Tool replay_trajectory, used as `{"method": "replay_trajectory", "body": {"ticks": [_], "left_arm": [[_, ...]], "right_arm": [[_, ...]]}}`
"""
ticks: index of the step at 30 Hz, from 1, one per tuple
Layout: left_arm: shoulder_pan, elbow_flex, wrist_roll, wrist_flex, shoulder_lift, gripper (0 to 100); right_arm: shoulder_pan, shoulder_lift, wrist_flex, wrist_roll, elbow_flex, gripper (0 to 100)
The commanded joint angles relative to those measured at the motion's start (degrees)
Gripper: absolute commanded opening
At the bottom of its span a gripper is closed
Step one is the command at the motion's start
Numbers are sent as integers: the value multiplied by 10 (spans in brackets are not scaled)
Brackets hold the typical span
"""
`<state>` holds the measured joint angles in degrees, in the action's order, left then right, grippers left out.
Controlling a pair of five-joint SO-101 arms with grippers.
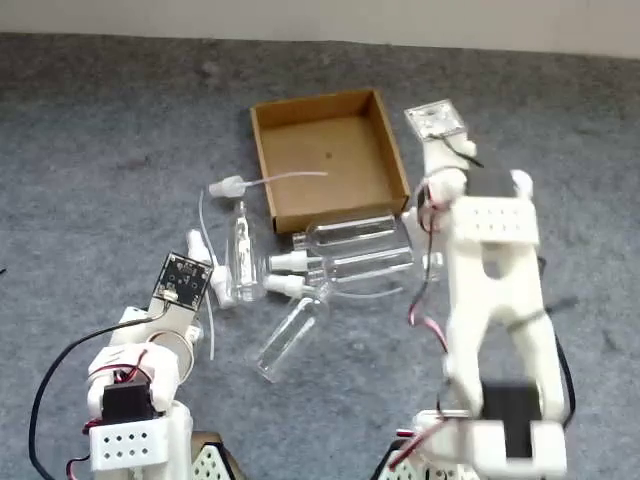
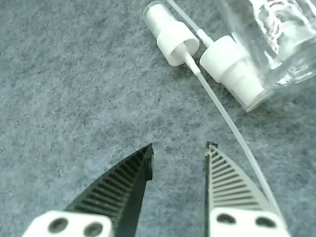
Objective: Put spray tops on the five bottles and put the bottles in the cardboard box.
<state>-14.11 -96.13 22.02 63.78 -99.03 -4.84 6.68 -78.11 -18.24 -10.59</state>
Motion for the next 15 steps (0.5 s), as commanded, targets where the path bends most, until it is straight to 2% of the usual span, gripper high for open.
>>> {"method": "replay_trajectory", "body": {"ticks": [1, 8, 15], "left_arm": [[-6, -13, 4, -9, -6, 133], [-6, -13, 4, -9, -5, 133], [-6, -13, 4, -9, -5, 133]], "right_arm": [[-13, -80, 0, 37, 101, 329], [-9, -203, 4, 41, 205, 329], [-9, -284, 5, 41, 221, 325]]}}
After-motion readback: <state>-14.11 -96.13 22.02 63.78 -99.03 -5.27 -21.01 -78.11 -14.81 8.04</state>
